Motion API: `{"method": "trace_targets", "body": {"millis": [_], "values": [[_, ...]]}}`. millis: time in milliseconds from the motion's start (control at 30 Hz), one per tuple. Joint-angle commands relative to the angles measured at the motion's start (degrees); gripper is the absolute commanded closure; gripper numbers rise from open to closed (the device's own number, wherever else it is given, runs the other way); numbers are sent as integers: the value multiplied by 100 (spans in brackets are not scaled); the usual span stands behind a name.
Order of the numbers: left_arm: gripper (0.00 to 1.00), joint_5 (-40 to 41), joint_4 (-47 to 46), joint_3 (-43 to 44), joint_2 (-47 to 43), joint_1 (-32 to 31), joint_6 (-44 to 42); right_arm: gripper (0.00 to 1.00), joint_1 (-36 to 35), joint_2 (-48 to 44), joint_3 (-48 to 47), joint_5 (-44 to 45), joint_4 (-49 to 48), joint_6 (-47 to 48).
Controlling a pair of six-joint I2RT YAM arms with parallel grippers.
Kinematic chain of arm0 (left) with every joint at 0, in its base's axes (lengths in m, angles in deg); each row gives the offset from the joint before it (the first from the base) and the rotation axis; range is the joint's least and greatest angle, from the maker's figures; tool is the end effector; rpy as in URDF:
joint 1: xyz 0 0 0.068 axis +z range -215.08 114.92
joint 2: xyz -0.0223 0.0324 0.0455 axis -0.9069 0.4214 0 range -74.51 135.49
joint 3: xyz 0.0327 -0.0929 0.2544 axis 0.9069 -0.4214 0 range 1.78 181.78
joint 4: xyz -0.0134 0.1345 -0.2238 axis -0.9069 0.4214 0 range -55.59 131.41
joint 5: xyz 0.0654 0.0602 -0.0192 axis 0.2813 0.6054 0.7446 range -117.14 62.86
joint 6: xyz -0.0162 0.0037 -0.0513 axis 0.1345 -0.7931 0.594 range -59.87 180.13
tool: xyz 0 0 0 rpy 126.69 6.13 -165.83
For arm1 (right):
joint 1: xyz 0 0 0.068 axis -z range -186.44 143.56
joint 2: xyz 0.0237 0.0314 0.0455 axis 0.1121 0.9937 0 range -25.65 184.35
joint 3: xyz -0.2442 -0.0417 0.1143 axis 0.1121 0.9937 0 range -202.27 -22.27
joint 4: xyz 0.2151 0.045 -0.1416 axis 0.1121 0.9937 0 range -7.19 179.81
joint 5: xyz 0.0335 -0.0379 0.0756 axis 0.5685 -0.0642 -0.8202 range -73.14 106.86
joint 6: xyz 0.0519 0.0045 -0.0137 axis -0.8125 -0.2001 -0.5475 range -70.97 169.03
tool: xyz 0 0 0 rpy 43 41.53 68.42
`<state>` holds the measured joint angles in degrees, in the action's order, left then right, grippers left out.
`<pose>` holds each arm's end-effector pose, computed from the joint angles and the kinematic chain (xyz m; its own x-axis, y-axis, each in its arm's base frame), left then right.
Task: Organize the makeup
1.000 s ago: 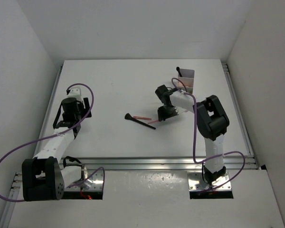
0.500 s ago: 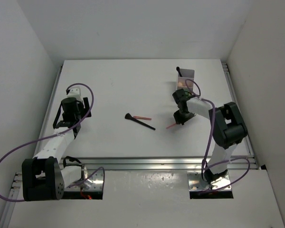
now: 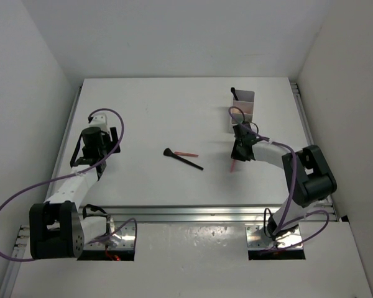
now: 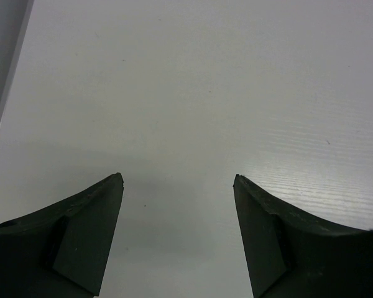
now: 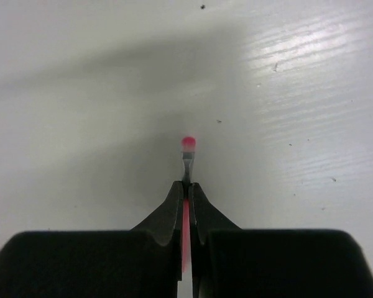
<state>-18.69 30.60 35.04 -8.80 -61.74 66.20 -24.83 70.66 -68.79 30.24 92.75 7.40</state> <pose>0.2455 0.0195 0.2210 -0.4560 -0.1314 -0.8802 -0.2359 0.9715 -0.0228 0.2948 0.0893 0.1338 -0.7429 0.4340 -0.5097 0.3977 0.8986 0.1855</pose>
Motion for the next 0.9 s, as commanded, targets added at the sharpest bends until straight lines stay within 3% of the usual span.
{"method": "trace_targets", "body": {"millis": [0,233,367,533,700,867], "values": [[23,-124,-322,58,3,-43,-53,100,20,-341,73,-266,-624,831],[23,-124,-322,6,3,-96,-106,100,-33,-894,135,-442,-932,1445],[23,-124,-322,6,3,-149,-106,100,-156,-1193,-216,-468,-949,1937],[23,-124,-41,137,56,-149,-211,100,-165,-1238,-954,-329,-1818,2973],[23,-124,214,444,179,-149,-352,100,168,-404,-2157,-319,-3092,3757],[23,-229,653,848,424,-149,-466,100,564,686,-3073,-345,-4183,3943]]}}
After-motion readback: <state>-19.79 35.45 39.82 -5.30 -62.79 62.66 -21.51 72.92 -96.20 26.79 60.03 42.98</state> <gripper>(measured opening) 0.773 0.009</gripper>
